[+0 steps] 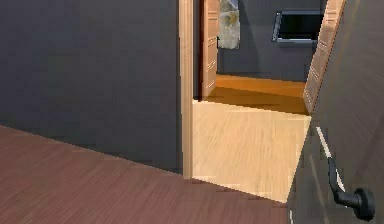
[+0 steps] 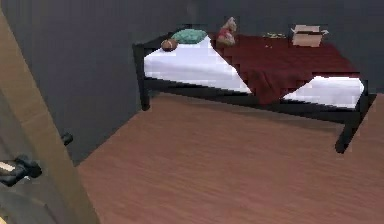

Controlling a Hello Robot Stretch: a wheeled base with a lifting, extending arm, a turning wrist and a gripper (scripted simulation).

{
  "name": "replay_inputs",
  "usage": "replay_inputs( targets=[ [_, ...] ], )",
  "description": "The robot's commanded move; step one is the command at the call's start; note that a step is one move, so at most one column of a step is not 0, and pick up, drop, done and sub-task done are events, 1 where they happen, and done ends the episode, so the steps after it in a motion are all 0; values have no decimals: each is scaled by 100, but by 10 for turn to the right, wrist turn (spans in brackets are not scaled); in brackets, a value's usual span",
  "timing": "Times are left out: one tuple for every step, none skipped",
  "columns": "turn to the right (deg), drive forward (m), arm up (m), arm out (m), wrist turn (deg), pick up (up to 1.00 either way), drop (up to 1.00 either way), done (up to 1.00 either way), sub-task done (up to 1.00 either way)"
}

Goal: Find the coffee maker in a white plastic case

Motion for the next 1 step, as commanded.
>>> replay_inputs(
  targets=[
    [0,15,0,0,0,0,0,0,0]
  ],
)
